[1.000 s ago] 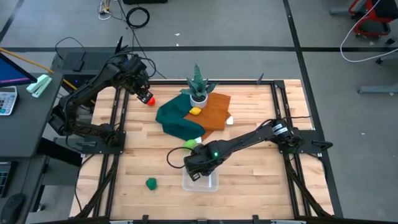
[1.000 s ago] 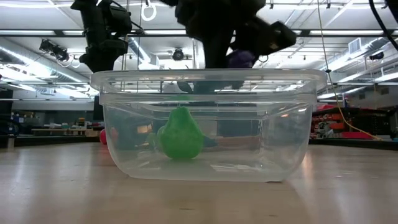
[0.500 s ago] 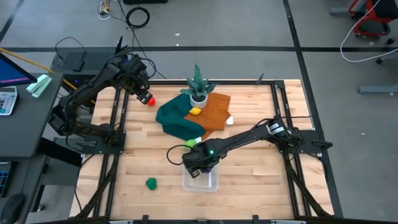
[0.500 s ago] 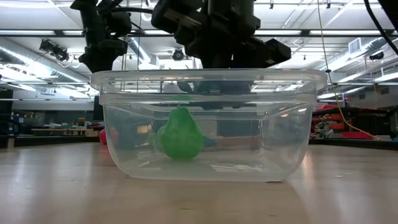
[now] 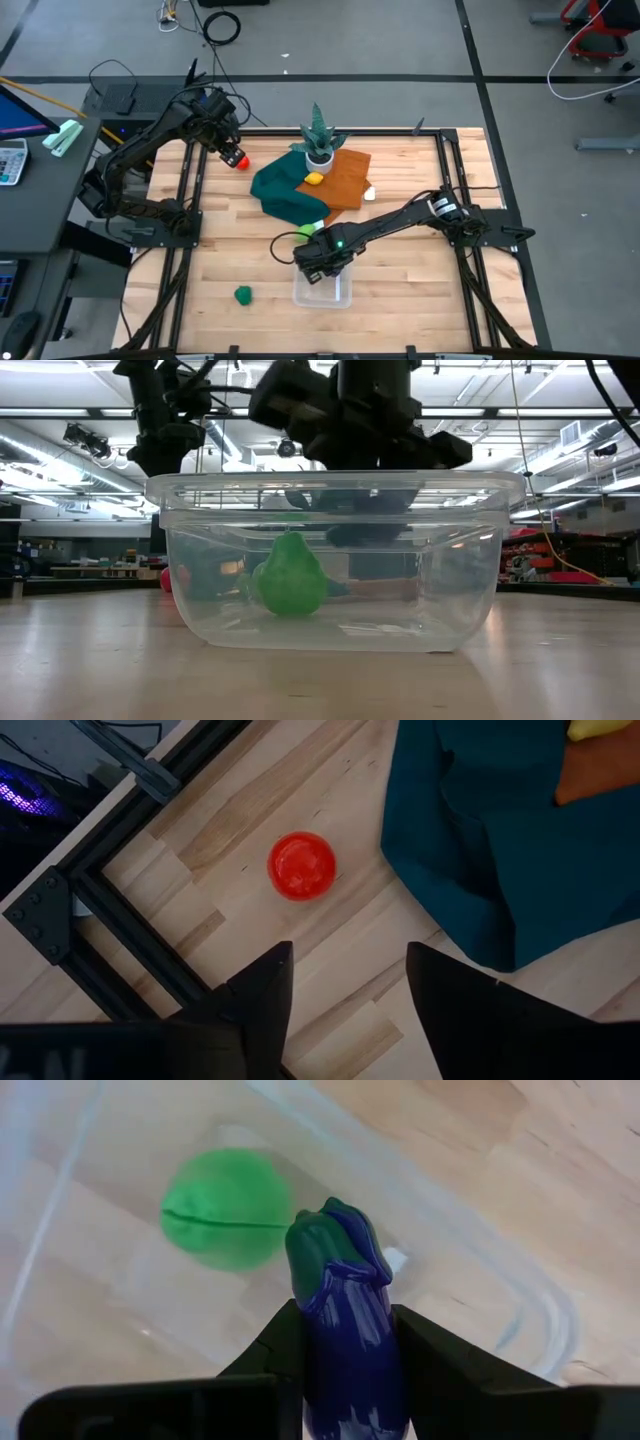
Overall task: Pick and placing Produce into tupperware
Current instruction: Put the purple eggplant into the transparent bin
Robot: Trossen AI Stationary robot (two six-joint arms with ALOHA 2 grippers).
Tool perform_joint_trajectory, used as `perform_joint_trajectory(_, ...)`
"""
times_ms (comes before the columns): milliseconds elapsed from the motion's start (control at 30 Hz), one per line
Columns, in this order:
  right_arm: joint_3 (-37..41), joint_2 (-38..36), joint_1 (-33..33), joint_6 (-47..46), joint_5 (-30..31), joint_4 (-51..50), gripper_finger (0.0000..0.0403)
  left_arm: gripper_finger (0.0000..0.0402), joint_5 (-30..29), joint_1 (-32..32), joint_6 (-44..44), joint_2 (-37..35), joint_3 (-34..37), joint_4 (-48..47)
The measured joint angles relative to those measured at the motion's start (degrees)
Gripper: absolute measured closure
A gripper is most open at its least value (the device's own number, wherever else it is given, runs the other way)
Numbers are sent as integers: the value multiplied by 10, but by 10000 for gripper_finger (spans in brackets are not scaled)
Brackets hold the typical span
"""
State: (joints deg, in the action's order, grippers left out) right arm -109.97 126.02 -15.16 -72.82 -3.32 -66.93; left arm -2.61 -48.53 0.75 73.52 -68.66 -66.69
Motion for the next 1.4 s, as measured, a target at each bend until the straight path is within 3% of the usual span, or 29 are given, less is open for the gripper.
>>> perform_joint_trajectory(1033, 8, 0, 9, 10, 12, 24, 321, 194, 0, 0, -1, 0, 0, 0)
perform_joint_trajectory(1400, 66, -1, 7, -10, -11, 78, 321, 194, 0, 0, -1, 0, 0, 0)
